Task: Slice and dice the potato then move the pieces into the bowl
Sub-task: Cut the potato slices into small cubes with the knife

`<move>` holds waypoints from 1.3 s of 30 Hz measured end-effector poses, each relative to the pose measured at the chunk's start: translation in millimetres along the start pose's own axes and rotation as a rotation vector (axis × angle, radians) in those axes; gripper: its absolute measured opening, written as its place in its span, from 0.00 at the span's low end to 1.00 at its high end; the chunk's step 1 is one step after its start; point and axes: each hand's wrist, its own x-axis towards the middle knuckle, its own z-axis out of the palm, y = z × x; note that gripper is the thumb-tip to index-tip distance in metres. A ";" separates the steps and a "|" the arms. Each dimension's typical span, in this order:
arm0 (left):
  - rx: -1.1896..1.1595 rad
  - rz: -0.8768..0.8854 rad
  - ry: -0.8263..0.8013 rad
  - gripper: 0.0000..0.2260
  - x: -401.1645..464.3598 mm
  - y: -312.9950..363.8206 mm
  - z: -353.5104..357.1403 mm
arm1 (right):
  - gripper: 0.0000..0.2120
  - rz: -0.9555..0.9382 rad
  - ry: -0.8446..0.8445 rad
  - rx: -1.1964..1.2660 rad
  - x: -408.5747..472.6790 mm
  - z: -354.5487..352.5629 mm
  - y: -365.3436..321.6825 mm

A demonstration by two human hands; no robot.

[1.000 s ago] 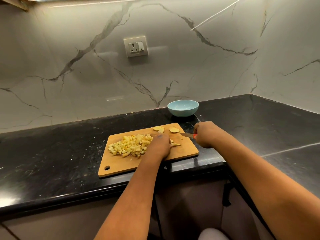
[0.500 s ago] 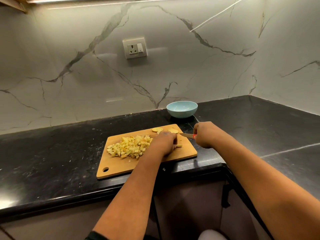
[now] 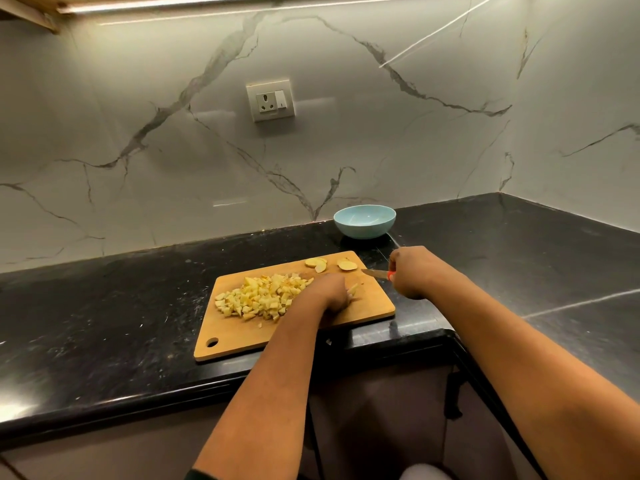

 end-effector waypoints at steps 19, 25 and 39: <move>-0.155 -0.263 0.343 0.24 11.2 3.6 0.4 | 0.11 0.010 -0.005 -0.007 3.1 4.0 -0.5; 0.007 -0.261 0.342 0.20 15.5 12.6 5.6 | 0.12 0.023 -0.013 -0.003 2.8 3.9 0.6; -0.238 0.139 0.267 0.15 4.9 -29.2 0.1 | 0.12 -0.020 -0.032 0.029 -1.3 4.3 -4.7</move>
